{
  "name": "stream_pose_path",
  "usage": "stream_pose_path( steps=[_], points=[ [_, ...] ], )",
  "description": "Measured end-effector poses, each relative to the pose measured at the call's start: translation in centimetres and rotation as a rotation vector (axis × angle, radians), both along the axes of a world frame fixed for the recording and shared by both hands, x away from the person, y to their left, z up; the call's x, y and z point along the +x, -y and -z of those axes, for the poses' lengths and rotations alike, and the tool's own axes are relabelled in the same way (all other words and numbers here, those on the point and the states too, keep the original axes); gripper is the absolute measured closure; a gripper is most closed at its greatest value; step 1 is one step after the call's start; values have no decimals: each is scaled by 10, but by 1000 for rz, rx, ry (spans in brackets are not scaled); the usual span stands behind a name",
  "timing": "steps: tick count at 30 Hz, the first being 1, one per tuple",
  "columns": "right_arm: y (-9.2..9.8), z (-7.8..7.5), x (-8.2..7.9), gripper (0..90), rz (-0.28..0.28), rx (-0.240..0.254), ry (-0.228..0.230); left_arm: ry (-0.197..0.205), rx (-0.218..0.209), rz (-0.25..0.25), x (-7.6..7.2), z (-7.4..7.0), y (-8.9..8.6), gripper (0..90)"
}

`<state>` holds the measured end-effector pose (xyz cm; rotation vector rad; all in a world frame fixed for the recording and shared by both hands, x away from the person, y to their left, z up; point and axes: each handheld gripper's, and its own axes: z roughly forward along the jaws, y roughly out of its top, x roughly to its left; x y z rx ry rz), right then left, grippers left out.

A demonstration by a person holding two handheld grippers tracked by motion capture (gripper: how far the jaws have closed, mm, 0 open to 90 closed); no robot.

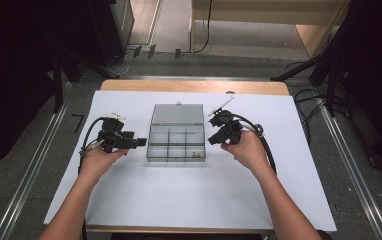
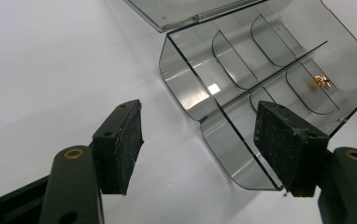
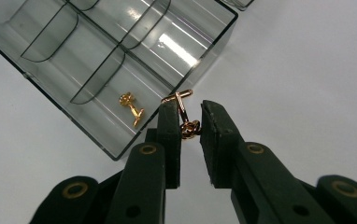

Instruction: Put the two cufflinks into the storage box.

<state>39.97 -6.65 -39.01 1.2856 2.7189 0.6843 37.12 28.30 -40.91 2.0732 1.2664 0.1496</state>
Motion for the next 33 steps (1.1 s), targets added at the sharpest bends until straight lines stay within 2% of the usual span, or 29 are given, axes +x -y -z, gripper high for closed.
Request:
stream_pose_path(
  steps=[5,10,15,23,28,33],
  points=[
    [-5,-2,-3,800,-13,0,6,0,0,1,0,0,0,337],
    [-13,-5,-7,800,-26,23,0,-6,-3,7,0,1,1,337],
    [-23,-6,-9,801,-52,22,5,5,2,8,-3,-1,2,337],
    [-33,-1,-9,800,-75,22,-5,7,15,-5,-8,-1,-3,337],
    [-40,4,-9,800,-95,4,-6,8,11,-13,-9,-1,-4,338],
    [-47,11,-8,800,-111,-13,-12,11,25,-10,-10,-1,-4,337]
  ],
)
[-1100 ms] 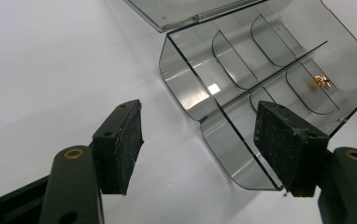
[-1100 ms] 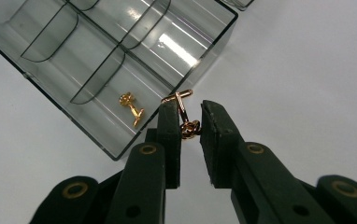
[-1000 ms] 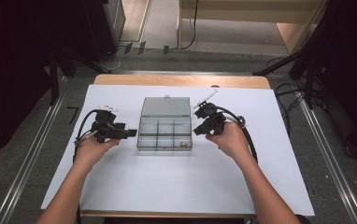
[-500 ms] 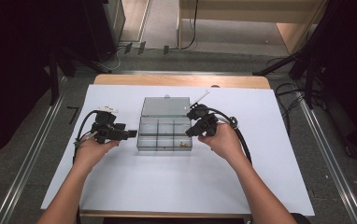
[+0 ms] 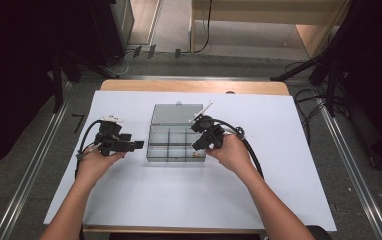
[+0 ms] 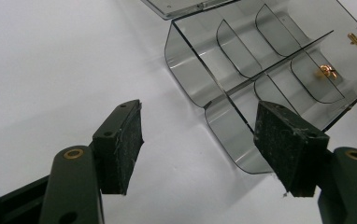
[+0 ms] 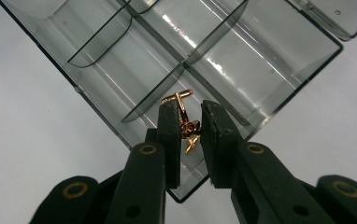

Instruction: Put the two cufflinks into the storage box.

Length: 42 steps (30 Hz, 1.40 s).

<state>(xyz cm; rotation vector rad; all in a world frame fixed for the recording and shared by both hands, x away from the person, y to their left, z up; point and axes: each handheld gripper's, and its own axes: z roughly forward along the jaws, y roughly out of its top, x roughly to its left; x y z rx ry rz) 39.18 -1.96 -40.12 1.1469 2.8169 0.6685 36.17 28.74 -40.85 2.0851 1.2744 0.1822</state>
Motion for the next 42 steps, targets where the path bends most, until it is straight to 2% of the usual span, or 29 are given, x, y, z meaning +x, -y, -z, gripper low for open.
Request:
stream_pose_path(
  steps=[17,21,24,30,42],
  points=[
    [-14,16,-2,797,-28,-50,-14,-2,-2,-3,0,1,-1,337],
    [-18,19,-3,797,-36,-67,-19,-8,-25,-5,0,1,-1,338],
    [-20,21,-4,797,-42,-83,-22,-3,-25,-5,0,1,-2,338],
    [-21,24,-4,796,-46,-93,-31,-12,-21,-11,1,4,-4,338],
    [-21,30,-1,794,-45,-83,-50,-19,-11,-5,2,7,1,337]
  ],
)
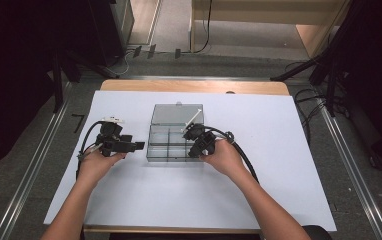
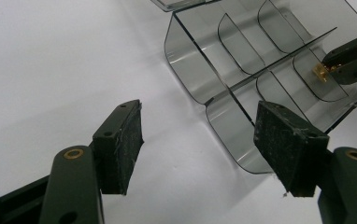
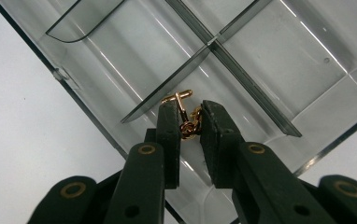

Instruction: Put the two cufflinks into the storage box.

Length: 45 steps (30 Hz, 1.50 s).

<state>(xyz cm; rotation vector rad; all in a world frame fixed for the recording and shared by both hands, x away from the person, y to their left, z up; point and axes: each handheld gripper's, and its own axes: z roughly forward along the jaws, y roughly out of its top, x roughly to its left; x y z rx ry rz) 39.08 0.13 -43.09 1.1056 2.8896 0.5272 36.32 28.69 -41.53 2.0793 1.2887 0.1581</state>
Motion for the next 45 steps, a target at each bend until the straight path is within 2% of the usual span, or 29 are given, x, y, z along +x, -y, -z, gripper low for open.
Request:
stream_pose_path(
  steps=[5,10,18,22,26,29,34,38,41,45],
  points=[
    [1,1,2,792,2,15,-14,-1,-21,2,1,-1,2,338],
    [3,1,4,790,6,22,-18,-20,-1,9,2,1,5,343],
    [3,3,6,771,0,24,-17,-33,-10,5,3,0,6,360],
    [3,1,6,761,13,22,-14,-40,-1,9,4,0,7,360],
    [6,-3,6,762,15,38,11,-45,-9,6,5,-1,9,369],
    [9,-8,6,748,26,52,21,-75,-14,-1,7,-4,13,379],
    [17,-18,5,688,39,93,43,-62,-29,7,10,-12,18,376],
    [25,-26,6,624,60,138,52,-69,-25,11,12,-12,20,376],
    [32,-29,7,588,79,157,65,-82,-18,31,15,-14,22,392],
    [42,-33,10,554,116,186,73,-76,-33,32,18,-18,23,395]
  ],
)
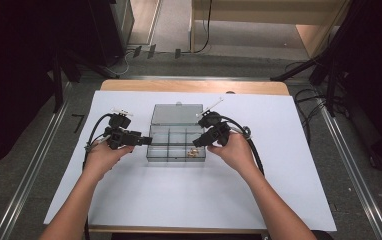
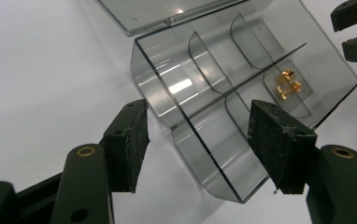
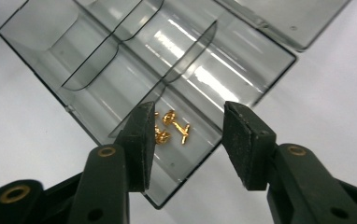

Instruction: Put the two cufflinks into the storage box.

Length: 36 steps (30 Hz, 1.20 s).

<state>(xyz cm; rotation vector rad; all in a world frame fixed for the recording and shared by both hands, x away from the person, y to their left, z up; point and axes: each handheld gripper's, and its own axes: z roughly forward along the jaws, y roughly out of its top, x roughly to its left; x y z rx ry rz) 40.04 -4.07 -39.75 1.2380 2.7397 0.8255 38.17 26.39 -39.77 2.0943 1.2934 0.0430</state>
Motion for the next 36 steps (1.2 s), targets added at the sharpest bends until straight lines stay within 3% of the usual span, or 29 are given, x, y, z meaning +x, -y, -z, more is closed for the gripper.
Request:
stream_pose_path(
  steps=[6,12,23,36],
  points=[
    [11,2,3,536,34,14,13,-9,20,-5,7,1,4,385],
    [18,2,7,536,78,21,-4,-11,38,-16,15,2,7,384],
    [26,-6,20,525,126,54,-6,-17,25,-24,30,-2,12,380],
    [18,-15,47,554,206,21,-7,-54,70,-51,51,-5,18,382]
  ],
)
